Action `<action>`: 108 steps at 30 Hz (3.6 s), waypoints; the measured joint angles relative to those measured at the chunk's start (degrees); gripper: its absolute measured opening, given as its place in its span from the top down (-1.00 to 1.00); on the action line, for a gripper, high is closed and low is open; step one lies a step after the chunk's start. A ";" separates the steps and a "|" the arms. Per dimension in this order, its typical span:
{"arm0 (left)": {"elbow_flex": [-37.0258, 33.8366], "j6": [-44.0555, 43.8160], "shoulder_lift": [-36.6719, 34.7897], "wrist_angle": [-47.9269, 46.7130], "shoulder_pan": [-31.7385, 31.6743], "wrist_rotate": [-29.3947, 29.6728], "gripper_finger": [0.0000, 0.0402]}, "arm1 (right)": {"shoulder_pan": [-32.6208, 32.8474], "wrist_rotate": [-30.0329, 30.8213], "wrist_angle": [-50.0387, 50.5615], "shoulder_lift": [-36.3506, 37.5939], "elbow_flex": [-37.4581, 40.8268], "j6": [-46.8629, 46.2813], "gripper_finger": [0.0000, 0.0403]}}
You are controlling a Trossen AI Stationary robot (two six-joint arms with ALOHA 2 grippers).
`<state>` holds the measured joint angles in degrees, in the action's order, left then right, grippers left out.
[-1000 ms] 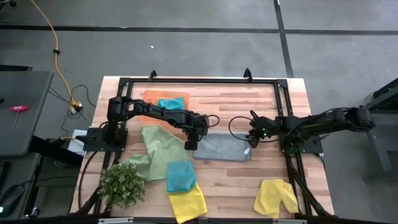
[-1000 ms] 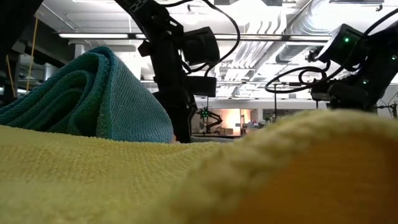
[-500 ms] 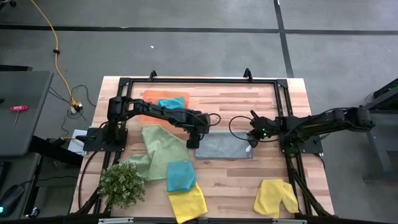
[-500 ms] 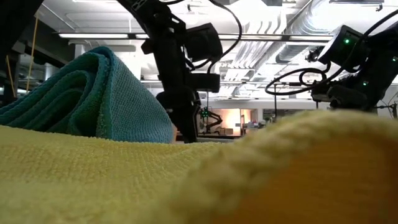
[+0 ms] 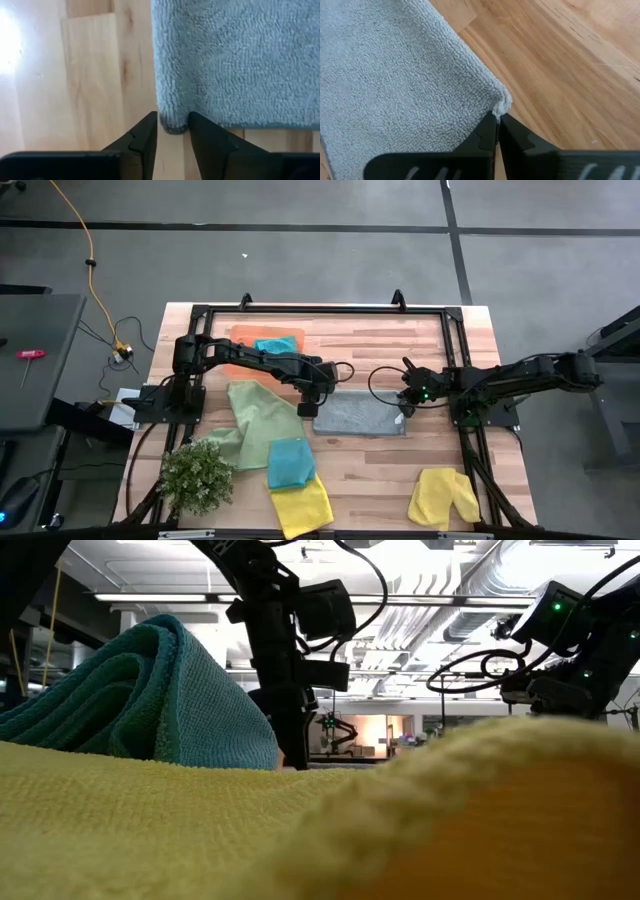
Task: Fold microfiber towels
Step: Fold the gray microfiber cloth
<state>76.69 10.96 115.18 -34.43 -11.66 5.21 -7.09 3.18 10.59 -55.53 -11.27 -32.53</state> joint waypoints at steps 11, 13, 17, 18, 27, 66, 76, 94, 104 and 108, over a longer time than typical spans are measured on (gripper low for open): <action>0.00 1.09 -0.02 0.80 0.00 0.04 0.93 | 0.00 -0.16 0.04 0.02 0.00 0.46 1.00; 0.00 1.25 -0.02 0.80 0.00 0.52 0.98 | 0.00 -0.16 0.17 0.02 -0.07 0.90 1.00; 0.58 1.29 -0.02 -1.59 0.38 4.22 0.98 | 0.04 2.22 1.58 0.02 -2.06 3.39 1.00; 0.99 1.29 -0.02 -2.50 0.56 5.79 0.99 | 0.04 3.03 1.80 0.08 -2.85 4.30 1.00; 3.50 1.90 -1.75 -5.23 2.58 15.51 1.00 | 3.62 11.39 10.64 0.09 -11.32 8.61 1.00; -10.29 -6.31 -11.08 5.90 12.83 23.16 1.00 | 35.46 26.27 18.76 0.00 -14.16 -11.50 1.00; -10.29 -7.80 -11.08 5.98 12.91 18.65 1.00 | 38.57 26.31 17.40 -3.72 -14.16 -16.85 1.00; -10.32 -7.81 -11.05 6.08 12.82 9.70 0.90 | 41.27 23.10 8.01 -18.59 -14.16 -18.80 1.00; -9.16 -4.57 -11.03 -0.22 12.90 7.44 0.40 | 41.27 22.83 9.63 -17.73 -14.87 -17.37 0.77; -6.74 -4.47 -11.20 -6.58 12.24 11.21 0.21 | 41.27 26.02 20.69 -16.95 -19.65 -17.04 0.46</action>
<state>69.94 6.49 103.98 -41.01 0.58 16.41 34.17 29.21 31.28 -72.48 -30.92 -49.57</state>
